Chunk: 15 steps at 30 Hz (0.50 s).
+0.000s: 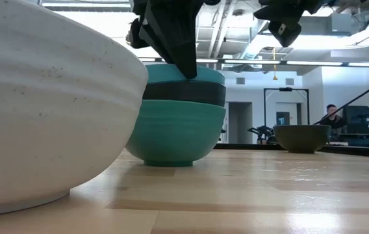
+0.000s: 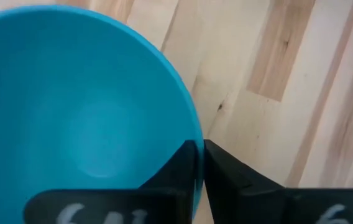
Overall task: Nest bowls inside each other
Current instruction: Stack the light blue bowl on the black bowl, then stack the black bowl on the light blue bowl
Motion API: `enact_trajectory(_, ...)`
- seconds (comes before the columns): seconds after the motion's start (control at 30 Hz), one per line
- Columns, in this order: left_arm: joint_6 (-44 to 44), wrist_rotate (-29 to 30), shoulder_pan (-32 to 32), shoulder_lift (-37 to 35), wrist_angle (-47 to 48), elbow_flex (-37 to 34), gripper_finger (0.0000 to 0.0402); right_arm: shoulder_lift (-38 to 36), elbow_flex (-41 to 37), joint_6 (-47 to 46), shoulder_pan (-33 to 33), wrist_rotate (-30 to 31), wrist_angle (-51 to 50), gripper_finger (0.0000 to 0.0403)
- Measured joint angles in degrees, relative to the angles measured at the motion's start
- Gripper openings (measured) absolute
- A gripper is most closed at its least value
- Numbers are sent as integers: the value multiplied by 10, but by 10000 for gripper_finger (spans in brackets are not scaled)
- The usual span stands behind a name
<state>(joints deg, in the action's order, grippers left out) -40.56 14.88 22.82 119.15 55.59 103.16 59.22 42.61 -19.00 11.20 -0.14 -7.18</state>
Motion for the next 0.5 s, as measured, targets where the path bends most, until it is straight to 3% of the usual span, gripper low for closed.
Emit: enact_trajectory(0.5,10,-2,-19,0,7,53,106,0,0,11,26,-15,0,124)
